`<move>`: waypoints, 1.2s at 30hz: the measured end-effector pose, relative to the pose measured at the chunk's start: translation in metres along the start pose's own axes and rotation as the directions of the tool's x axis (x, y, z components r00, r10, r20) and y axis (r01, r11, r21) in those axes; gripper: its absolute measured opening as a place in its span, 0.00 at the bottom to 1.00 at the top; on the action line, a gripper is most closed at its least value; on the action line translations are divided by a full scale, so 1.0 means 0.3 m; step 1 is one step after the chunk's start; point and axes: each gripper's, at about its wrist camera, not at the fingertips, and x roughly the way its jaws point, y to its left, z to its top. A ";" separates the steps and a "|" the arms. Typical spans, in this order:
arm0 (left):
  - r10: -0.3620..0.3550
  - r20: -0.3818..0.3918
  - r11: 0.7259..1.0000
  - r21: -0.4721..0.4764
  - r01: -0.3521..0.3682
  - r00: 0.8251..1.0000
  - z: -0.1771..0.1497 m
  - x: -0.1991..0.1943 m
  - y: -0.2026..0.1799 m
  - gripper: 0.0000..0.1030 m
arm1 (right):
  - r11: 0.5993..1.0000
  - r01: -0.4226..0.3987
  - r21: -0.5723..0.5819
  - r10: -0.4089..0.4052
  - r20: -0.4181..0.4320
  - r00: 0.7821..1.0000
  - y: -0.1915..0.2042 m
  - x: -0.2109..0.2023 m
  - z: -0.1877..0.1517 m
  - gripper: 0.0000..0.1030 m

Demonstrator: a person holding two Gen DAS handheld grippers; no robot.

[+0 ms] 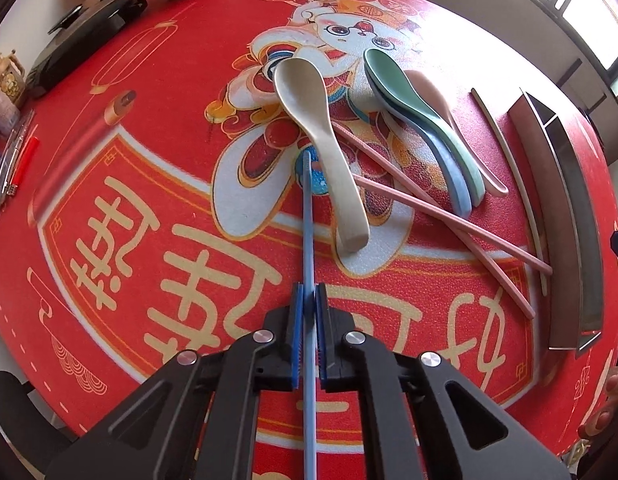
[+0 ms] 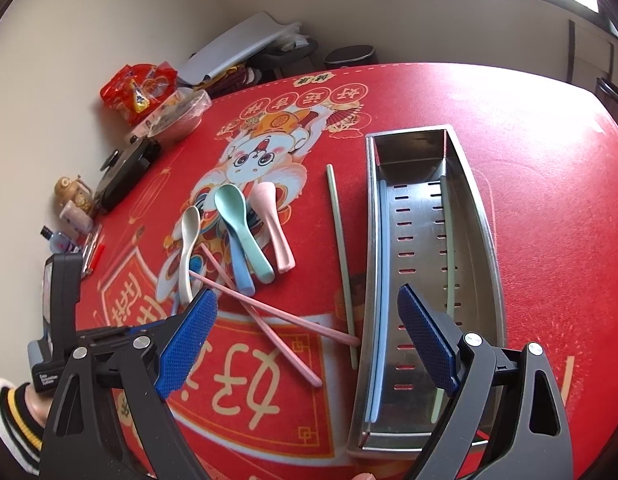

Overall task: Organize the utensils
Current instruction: 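Grasp the blue chopstick with the left gripper while the right gripper grasps a pink chopstick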

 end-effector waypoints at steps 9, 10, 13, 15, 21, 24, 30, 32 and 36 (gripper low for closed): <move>-0.010 -0.030 0.997 0.076 0.012 1.000 -0.065 -0.029 -0.036 0.17 | 0.999 -0.035 -0.002 0.035 -0.029 0.999 0.026 0.029 -0.006 0.86; -0.004 -0.037 0.997 0.078 0.007 0.999 -0.080 -0.028 -0.040 0.17 | 0.999 -0.038 -0.005 0.038 -0.033 0.999 0.030 0.032 -0.008 0.86; 0.008 -0.038 0.996 0.085 -0.005 0.999 -0.090 -0.026 -0.050 0.17 | 0.999 -0.050 -0.006 0.050 -0.051 0.997 0.037 0.039 -0.010 0.86; 0.020 -0.034 0.995 0.095 -0.017 0.999 -0.096 -0.028 -0.056 0.17 | 0.998 -0.055 -0.004 0.054 -0.065 0.996 0.039 0.045 -0.013 0.86; 0.035 -0.026 0.992 0.123 -0.032 0.999 -0.102 -0.031 -0.091 0.16 | 0.999 0.004 -0.032 -0.006 -0.084 0.996 0.046 0.057 -0.017 0.86; 0.021 -0.025 0.992 0.122 -0.018 0.999 -0.106 -0.034 -0.093 0.16 | 1.000 -0.008 -0.021 0.006 -0.091 0.996 0.048 0.056 -0.016 0.86; -0.018 -0.005 0.993 0.119 0.018 1.000 -0.091 -0.028 -0.043 0.06 | 0.999 0.016 -0.035 -0.020 -0.127 0.992 0.073 0.079 -0.035 0.86; -0.054 -0.003 0.994 0.098 0.054 0.999 -0.086 -0.025 -0.017 0.05 | 0.999 0.011 -0.047 -0.017 -0.134 0.991 0.084 0.084 -0.036 0.86; -0.096 0.010 0.994 0.057 0.095 0.995 -0.091 -0.032 0.023 0.05 | 0.995 0.001 -0.098 -0.017 -0.159 0.987 0.104 0.103 -0.027 0.86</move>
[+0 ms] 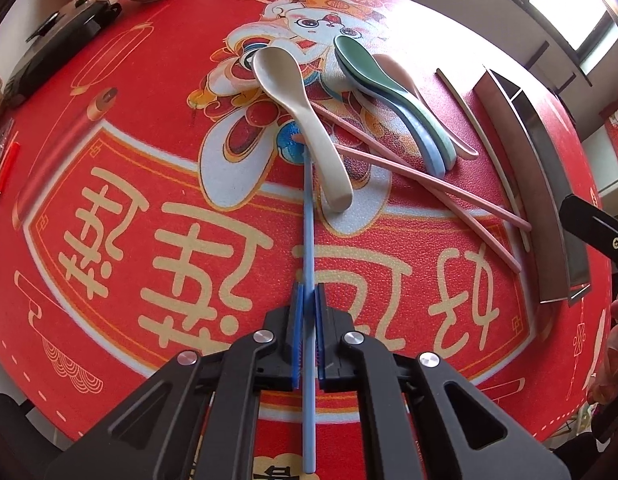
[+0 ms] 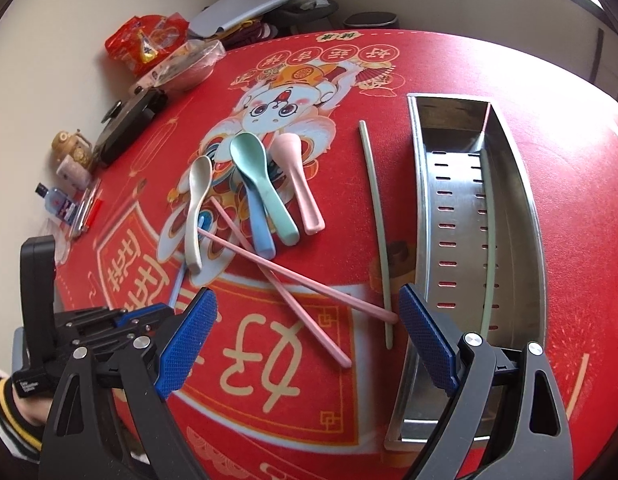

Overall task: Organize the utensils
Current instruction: 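Grasp the blue chopstick with the left gripper while the right gripper grasps a pink chopstick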

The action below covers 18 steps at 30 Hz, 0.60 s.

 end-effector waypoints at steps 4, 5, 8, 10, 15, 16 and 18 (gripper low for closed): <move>-0.030 0.041 0.997 -0.071 0.033 0.999 0.001 -0.028 0.068 0.05 | 0.992 0.014 -0.127 -0.022 -0.060 0.998 0.041 0.042 0.021 0.86; -0.038 0.048 0.995 -0.087 0.042 0.998 0.002 -0.033 0.086 0.05 | 0.987 0.011 -0.158 -0.024 -0.080 0.997 0.052 0.057 0.025 0.86; -0.052 0.062 0.990 -0.124 0.060 0.997 -0.004 -0.042 0.118 0.05 | 0.973 0.000 -0.231 -0.035 -0.146 0.989 0.078 0.112 0.041 0.85; -0.055 0.063 0.987 -0.148 0.064 0.996 -0.009 -0.040 0.139 0.05 | 0.965 -0.011 -0.261 -0.039 -0.186 0.982 0.092 0.147 0.057 0.65; -0.056 0.073 0.977 -0.203 0.070 0.996 -0.021 -0.055 0.210 0.05 | 0.957 0.005 -0.288 -0.076 -0.234 0.969 0.097 0.225 0.097 0.35; -0.055 0.074 0.976 -0.208 0.069 0.996 -0.023 -0.058 0.220 0.05 | 0.955 0.016 -0.295 -0.091 -0.242 0.966 0.097 0.238 0.104 0.30; -0.055 0.076 0.975 -0.213 0.070 0.996 -0.026 -0.064 0.235 0.05 | 0.947 0.022 -0.321 -0.108 -0.254 0.961 0.102 0.253 0.110 0.29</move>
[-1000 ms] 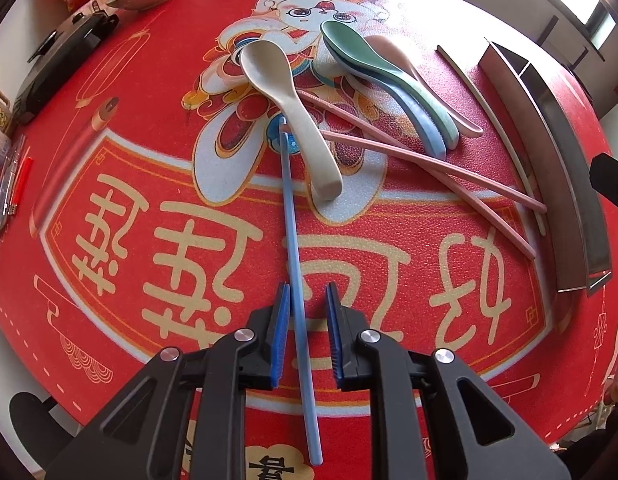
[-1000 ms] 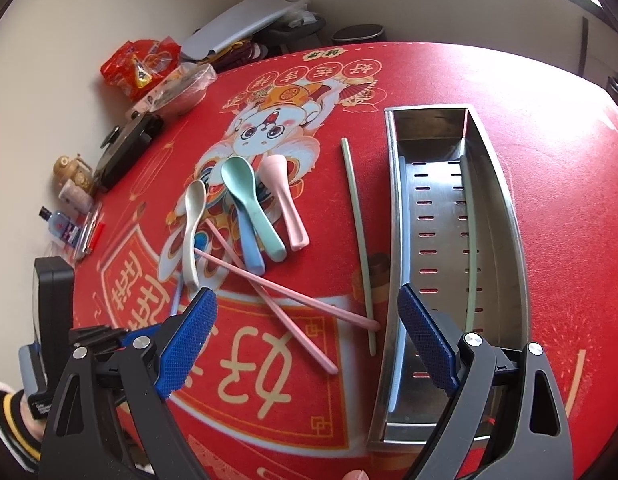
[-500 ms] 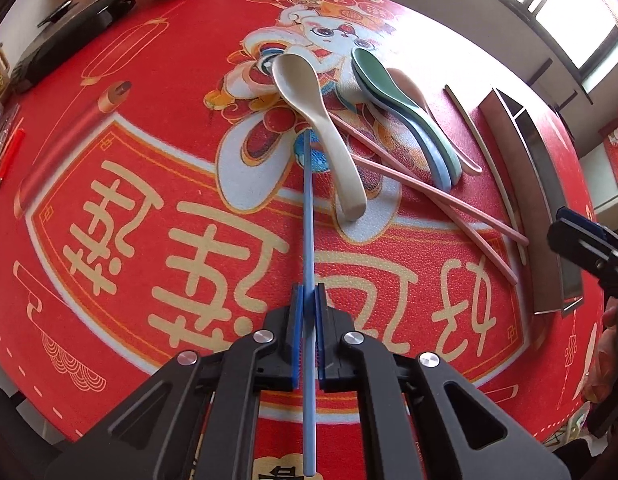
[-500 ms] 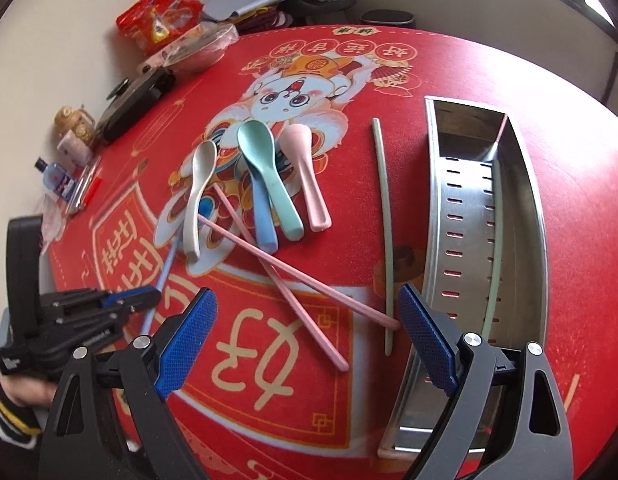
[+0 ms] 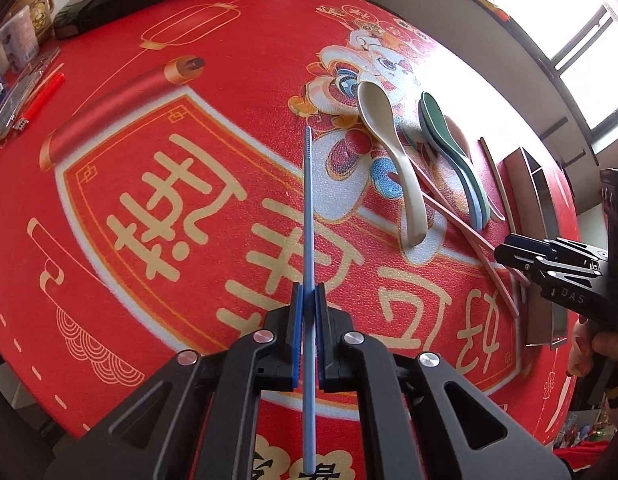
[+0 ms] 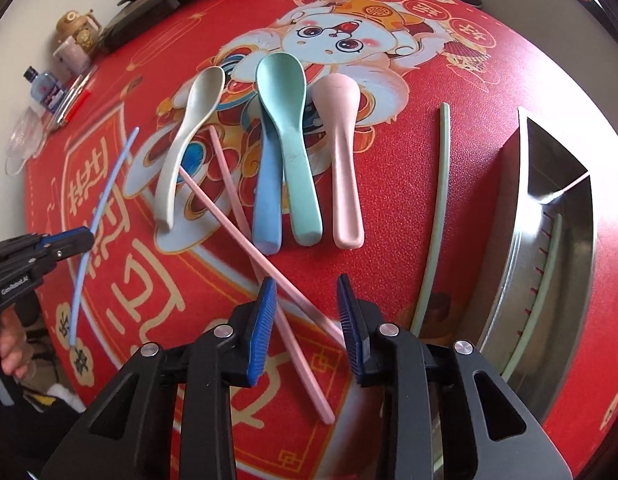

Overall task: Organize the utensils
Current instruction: 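Grasp the blue chopstick with the left gripper while the right gripper grasps a pink chopstick, then lower both held chopsticks into the steel caddy and open the right gripper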

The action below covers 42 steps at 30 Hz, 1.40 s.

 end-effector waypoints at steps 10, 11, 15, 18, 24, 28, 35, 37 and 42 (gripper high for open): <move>-0.005 0.002 1.000 -0.003 0.005 1.000 0.012 -0.012 0.030 0.05 | 0.998 -0.005 -0.057 0.002 -0.063 0.998 0.010 0.036 0.014 0.23; -0.005 0.002 1.000 0.002 0.005 1.000 0.013 -0.011 0.026 0.05 | 0.999 -0.011 -0.046 0.008 -0.059 0.998 0.007 0.036 0.013 0.23; -0.006 -0.002 1.000 0.018 0.006 1.000 0.018 -0.004 0.008 0.05 | 0.998 -0.064 0.003 0.064 -0.071 0.995 -0.005 0.033 0.001 0.09; -0.005 -0.005 1.000 0.020 0.005 1.000 0.020 0.001 0.003 0.05 | 0.997 -0.074 -0.005 0.073 -0.067 0.995 0.015 0.031 -0.020 0.06; 0.002 -0.007 1.000 0.029 -0.002 1.000 0.026 0.006 -0.008 0.05 | 0.997 -0.073 0.023 0.074 -0.021 0.997 0.025 0.030 -0.025 0.06; 0.011 0.011 1.000 0.026 -0.011 1.000 0.033 -0.008 -0.002 0.05 | 0.992 -0.117 0.056 0.115 0.036 0.993 0.041 0.011 -0.043 0.06; 0.017 0.041 1.000 0.006 -0.018 0.999 0.044 -0.032 0.003 0.05 | 0.958 -0.251 0.134 0.227 0.171 0.959 0.074 -0.065 -0.070 0.06; 0.011 0.053 1.000 0.013 -0.012 0.999 0.048 -0.041 -0.005 0.05 | 0.948 -0.277 0.153 0.244 0.206 0.948 0.064 -0.092 -0.074 0.06; 0.001 0.079 0.999 0.043 -0.005 0.997 0.053 -0.061 -0.037 0.05 | 0.926 -0.301 0.228 0.222 0.315 0.923 -0.019 -0.186 -0.084 0.06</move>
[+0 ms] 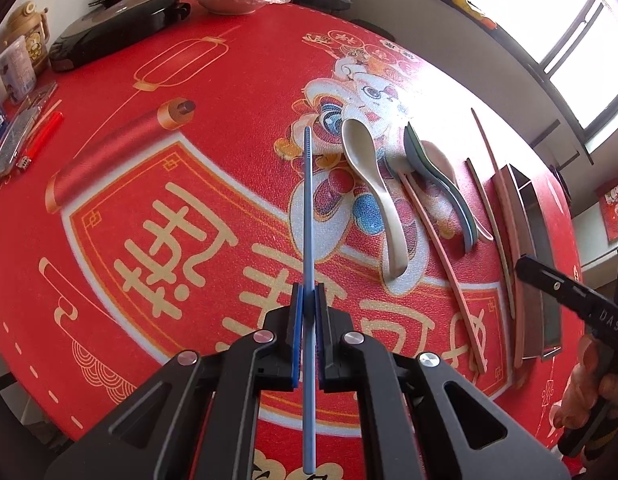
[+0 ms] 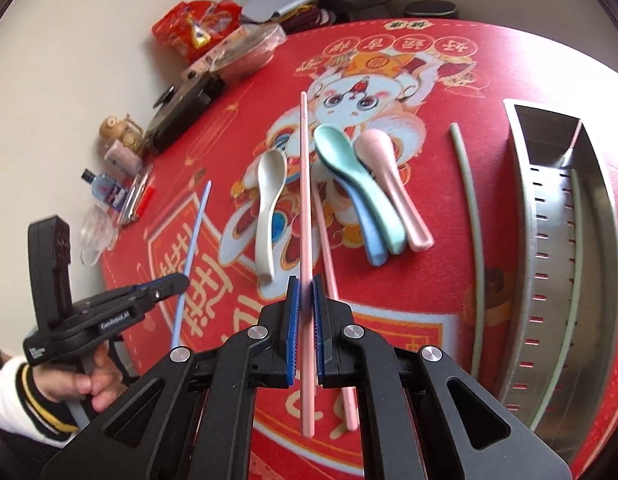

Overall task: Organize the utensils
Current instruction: 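Lower both held chopsticks into the steel caddy and open the right gripper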

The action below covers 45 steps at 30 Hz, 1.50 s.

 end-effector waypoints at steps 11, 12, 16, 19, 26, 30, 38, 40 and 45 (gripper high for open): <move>-0.033 0.027 0.999 0.009 0.033 0.999 0.014 -0.018 -0.029 0.05 | 0.945 0.236 0.227 -0.253 0.052 0.966 -0.342 -0.149 0.021 0.06; -0.036 0.028 0.999 0.013 0.036 0.999 0.015 -0.017 -0.034 0.05 | 0.939 0.254 0.231 -0.270 0.037 0.962 -0.358 -0.141 0.018 0.06; -0.050 0.028 0.998 0.031 0.049 0.998 0.017 -0.018 -0.053 0.05 | 0.925 0.277 0.262 -0.284 -0.011 0.959 -0.406 -0.105 -0.010 0.06; -0.058 0.026 0.998 0.034 0.057 0.998 0.018 -0.016 -0.057 0.05 | 0.921 0.277 0.273 -0.273 -0.053 0.960 -0.417 -0.069 -0.033 0.06; -0.076 0.018 0.997 0.021 0.075 0.997 0.019 -0.015 -0.052 0.05 | 0.921 0.239 0.309 -0.219 -0.097 0.971 -0.425 -0.030 -0.065 0.06; -0.089 0.015 0.996 0.027 0.089 0.996 0.023 -0.016 -0.066 0.05 | 0.920 0.218 0.325 -0.195 -0.102 0.975 -0.423 -0.027 -0.066 0.06; -0.135 0.000 0.989 0.068 0.135 0.991 0.055 -0.013 -0.166 0.05 | 0.926 0.235 0.294 -0.239 -0.025 0.971 -0.386 -0.143 -0.053 0.08; -0.150 -0.007 0.984 0.093 0.150 0.989 0.066 -0.013 -0.213 0.05 | 0.925 0.274 0.263 -0.285 0.004 0.959 -0.373 -0.191 -0.046 0.08; -0.217 -0.036 0.969 0.111 0.220 0.975 0.099 -0.007 -0.341 0.05 | 0.920 0.318 0.229 -0.339 0.057 0.939 -0.378 -0.295 -0.053 0.23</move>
